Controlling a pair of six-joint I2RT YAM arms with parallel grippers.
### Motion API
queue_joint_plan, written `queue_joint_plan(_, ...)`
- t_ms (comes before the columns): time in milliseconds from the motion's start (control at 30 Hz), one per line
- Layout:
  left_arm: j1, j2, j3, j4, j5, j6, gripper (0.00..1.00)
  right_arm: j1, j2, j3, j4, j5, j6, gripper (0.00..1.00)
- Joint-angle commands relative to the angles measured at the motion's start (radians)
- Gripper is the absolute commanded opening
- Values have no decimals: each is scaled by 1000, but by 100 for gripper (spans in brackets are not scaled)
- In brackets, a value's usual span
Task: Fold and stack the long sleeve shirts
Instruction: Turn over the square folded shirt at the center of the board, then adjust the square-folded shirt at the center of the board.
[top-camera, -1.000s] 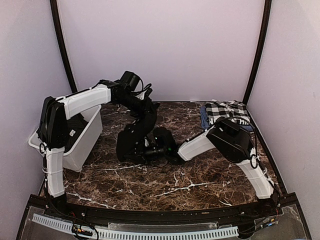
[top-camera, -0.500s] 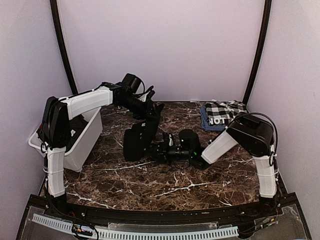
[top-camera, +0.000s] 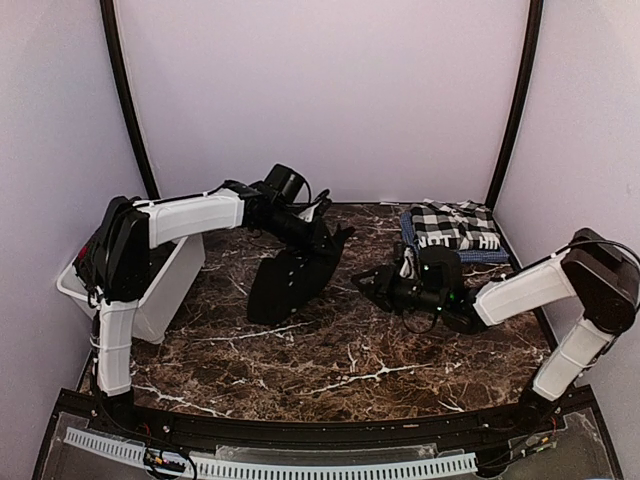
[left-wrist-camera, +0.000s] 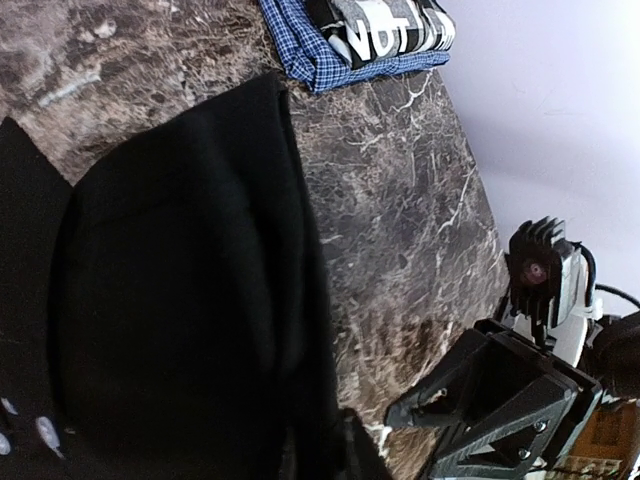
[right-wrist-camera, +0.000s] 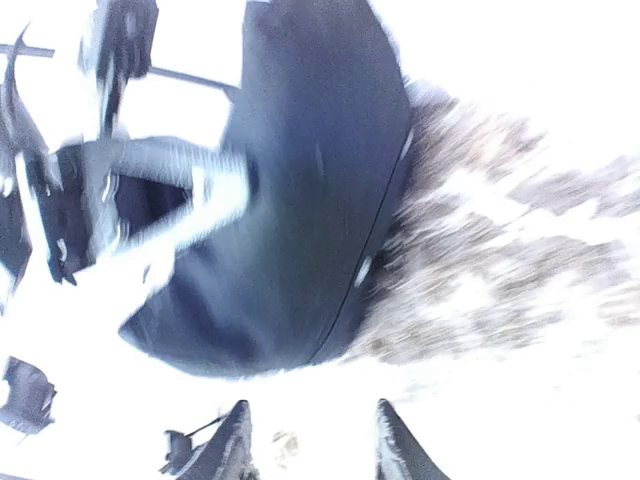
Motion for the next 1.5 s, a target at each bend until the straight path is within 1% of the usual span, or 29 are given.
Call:
queue_joint_plan(0, -91, 28, 4, 74, -37, -43, 25, -68, -143, -60, -262, 146, -160, 42)
queue_joint_plan(33, -99, 34, 9, 74, -57, -45, 36, -84, -181, -69, -294, 154, -174, 44)
queue_joint_plan(67, -111, 34, 16, 73, -64, -49, 41, -101, -204, -74, -321, 158, -187, 46)
queue_joint_plan(100, -116, 34, 21, 70, -77, -51, 48, -113, -224, -79, -340, 162, -203, 50)
queue_joint_plan(133, -119, 32, 31, 63, -81, -51, 50, -120, -236, -75, -364, 164, -221, 52)
queue_joint_plan(167, -120, 27, 36, 60, -93, -49, 57, -124, -239, -62, -392, 167, -243, 55)
queue_joint_plan(233, -120, 11, 53, 45, -113, -35, 64, -129, -228, -27, -443, 162, -282, 59)
queue_joint_plan(267, -120, 4, 54, 31, -121, -30, 66, -128, -213, -6, -460, 156, -298, 60)
queue_joint_plan(400, -103, -57, 36, -19, -244, -5, 67, -128, -135, 68, -491, 102, -334, 61)
queue_joint_plan(467, -75, -91, -13, -20, -268, -7, 66, -128, -94, 103, -495, 78, -347, 60)
queue_joint_plan(667, 49, -188, -229, -3, -313, 2, 61, -128, 39, 215, -527, 50, -383, 56)
queue_joint_plan(800, 117, -239, -377, 16, -335, 31, 63, -128, 91, 263, -542, 57, -406, 56)
queue_joint_plan(833, 134, -249, -393, 19, -335, 36, 63, -130, 101, 278, -549, 61, -412, 55)
queue_joint_plan(1000, 160, -260, -478, 26, -370, 69, 65, -135, 155, 326, -580, 67, -436, 56)
queue_joint_plan(1100, 161, -260, -502, 20, -444, 84, 65, -137, 181, 348, -597, 75, -449, 55)
queue_joint_plan(1167, 161, -261, -521, 24, -463, 92, 68, -140, 192, 363, -614, 84, -460, 55)
queue_joint_plan(1300, 161, -261, -571, 67, -407, 87, 69, -142, 212, 387, -647, 102, -488, 55)
queue_joint_plan(1467, 160, -258, -612, 130, -282, 69, 68, -143, 252, 414, -667, 70, -505, 53)
